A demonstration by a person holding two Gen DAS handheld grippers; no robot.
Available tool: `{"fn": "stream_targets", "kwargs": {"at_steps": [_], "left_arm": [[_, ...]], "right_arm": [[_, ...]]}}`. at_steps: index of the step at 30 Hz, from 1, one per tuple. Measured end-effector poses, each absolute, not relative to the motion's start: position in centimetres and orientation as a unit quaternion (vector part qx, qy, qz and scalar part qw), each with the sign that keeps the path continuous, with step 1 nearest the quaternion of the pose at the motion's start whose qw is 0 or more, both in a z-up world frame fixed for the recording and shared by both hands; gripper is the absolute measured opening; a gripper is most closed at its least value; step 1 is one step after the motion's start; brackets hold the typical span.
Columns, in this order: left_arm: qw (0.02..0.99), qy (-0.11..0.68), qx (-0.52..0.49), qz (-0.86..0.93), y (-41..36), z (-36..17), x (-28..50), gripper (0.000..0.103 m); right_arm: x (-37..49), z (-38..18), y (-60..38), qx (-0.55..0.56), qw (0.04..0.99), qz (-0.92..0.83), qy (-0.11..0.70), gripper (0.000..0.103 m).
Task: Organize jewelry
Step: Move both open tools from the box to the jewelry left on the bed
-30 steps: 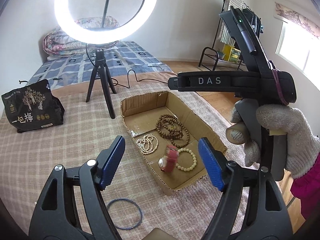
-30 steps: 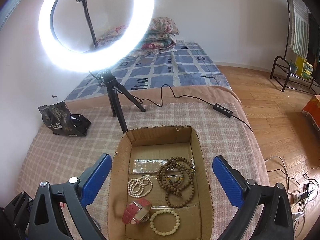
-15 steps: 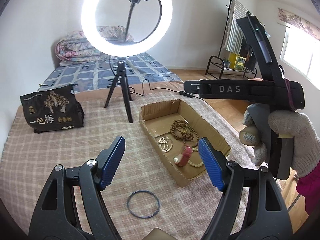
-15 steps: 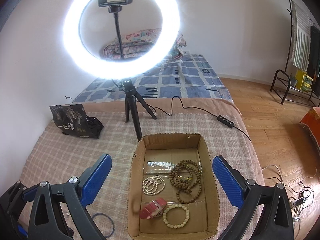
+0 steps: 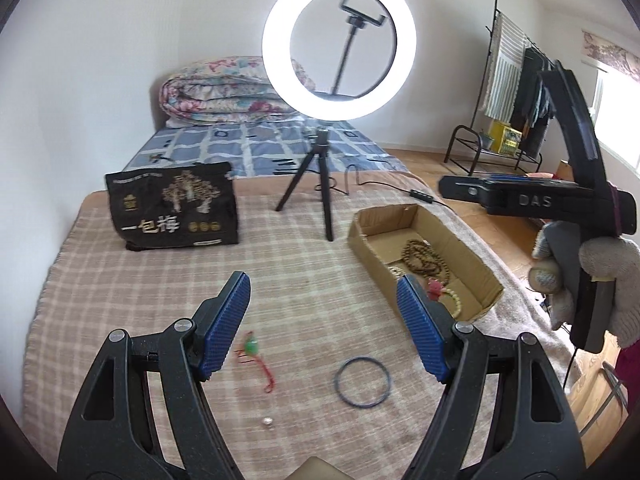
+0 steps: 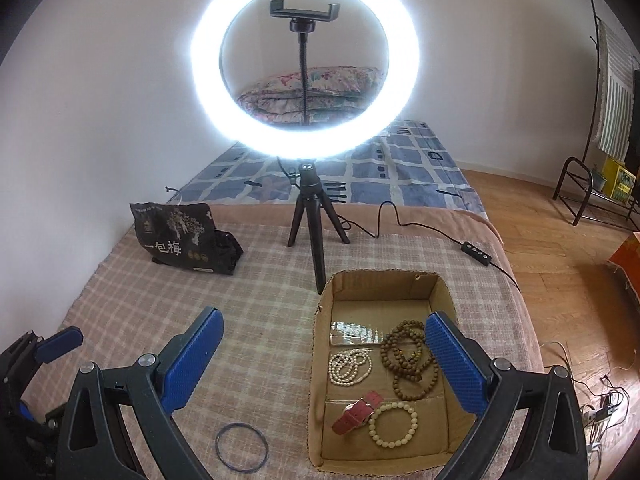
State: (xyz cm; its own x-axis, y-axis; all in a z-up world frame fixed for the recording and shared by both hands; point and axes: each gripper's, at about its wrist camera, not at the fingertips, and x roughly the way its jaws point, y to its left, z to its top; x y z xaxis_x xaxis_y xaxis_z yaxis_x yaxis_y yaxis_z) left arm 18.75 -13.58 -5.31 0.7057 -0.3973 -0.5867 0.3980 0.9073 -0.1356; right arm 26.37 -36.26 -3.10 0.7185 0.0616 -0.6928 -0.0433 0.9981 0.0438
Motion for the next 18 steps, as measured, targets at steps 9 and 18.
{"fn": "stream_targets", "kwargs": {"at_steps": [9, 18], "left_arm": [[0.929, 0.336, -0.015, -0.157, -5.8, -6.9, 19.5, 0.078], [0.926, 0.36, -0.044, -0.106, 1.7, -9.5, 20.1, 0.078]], "right_arm": [[26.0, -4.0, -32.5, -0.009, 0.919, 0.067, 0.388, 0.102], [26.3, -7.1, -28.4, -0.009, 0.895, 0.127, 0.428, 0.101]]}}
